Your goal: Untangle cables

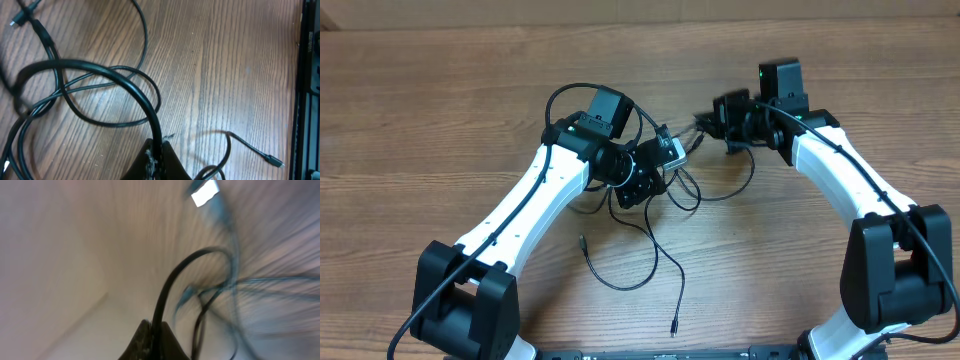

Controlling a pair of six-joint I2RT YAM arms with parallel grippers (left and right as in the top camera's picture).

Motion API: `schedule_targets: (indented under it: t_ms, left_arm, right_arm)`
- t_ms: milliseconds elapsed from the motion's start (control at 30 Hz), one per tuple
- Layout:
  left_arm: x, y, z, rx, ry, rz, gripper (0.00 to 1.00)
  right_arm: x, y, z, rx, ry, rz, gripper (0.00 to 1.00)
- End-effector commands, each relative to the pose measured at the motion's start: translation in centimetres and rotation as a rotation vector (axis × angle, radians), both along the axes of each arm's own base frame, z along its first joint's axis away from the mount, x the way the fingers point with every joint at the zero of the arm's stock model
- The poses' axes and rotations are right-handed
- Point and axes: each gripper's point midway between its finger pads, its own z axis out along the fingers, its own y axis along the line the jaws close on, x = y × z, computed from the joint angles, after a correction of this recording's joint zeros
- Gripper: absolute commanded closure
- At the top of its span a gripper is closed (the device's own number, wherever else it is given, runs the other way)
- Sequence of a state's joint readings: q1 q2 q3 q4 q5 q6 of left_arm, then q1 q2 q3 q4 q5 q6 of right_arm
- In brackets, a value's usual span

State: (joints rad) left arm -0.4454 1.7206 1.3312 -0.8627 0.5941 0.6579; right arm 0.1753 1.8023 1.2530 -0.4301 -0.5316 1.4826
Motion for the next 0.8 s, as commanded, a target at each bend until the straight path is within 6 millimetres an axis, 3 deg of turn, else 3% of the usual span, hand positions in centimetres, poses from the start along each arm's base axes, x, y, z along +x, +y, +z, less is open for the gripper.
schedule_targets:
  t_ms: [0, 33, 67, 133, 233, 333, 400, 467, 500, 667, 767]
  left_arm:
    - [0.1, -0.3, -0.1, 0.002, -0.013, -0.021, 0.96]
    - [0.1, -0.3, -0.1, 0.001, -0.016, -0.021, 0.96]
    - [0.3, -0.3, -0.1, 0.004, -0.022, -0.019, 0.96]
    - [0.8, 0.1, -0.4, 0.033, -0.041, -0.001, 0.96]
    - [2.0, 0.7, -0.6, 0.066, -0.035, 0.104, 0.96]
    - [4.9, 1.3, 0.7, -0.005, 0.033, 0.362, 0.96]
    - [7.4, 3.8, 3.3, -0.092, 0.147, 0.652, 0.96]
    - [8.1, 5.2, 5.3, -0.138, 0.167, 0.735, 0.96]
    - [8.5, 6.0, 7.4, -0.188, 0.156, 0.767, 0.96]
    - [8.8, 9.1, 17.0, -0.376, -0.024, 0.911, 0.96]
    - [8.6, 12.3, 22.4, -0.45, -0.208, 1.089, 0.96]
  right_arm:
    - [-1.6, -6.8, -4.1, -0.353, 0.14, -0.207, 0.96]
    - [-2.4, -7.6, -4.6, -0.395, 0.172, -0.218, 0.96]
    - [-4.4, -9.4, -5.6, -0.504, 0.25, -0.224, 0.96]
    - [-6.4, -10.6, -6.2, -0.614, 0.291, -0.135, 0.96]
    - [-8.7, -11.4, -6.6, -0.706, 0.326, 0.032, 0.96]
    - [-10.0, -11.7, -6.9, -0.733, 0.356, 0.1, 0.96]
    - [-10.5, -11.8, -7.5, -0.734, 0.37, 0.104, 0.96]
    - [-10.7, -11.8, -8.0, -0.735, 0.369, 0.105, 0.96]
    - [-10.9, -11.8, -8.8, -0.734, 0.366, 0.104, 0.96]
    - [-11.8, -11.6, -11.7, -0.707, 0.344, 0.102, 0.93]
    - [-11.8, -11.4, -11.8, -0.696, 0.342, 0.102, 0.93]
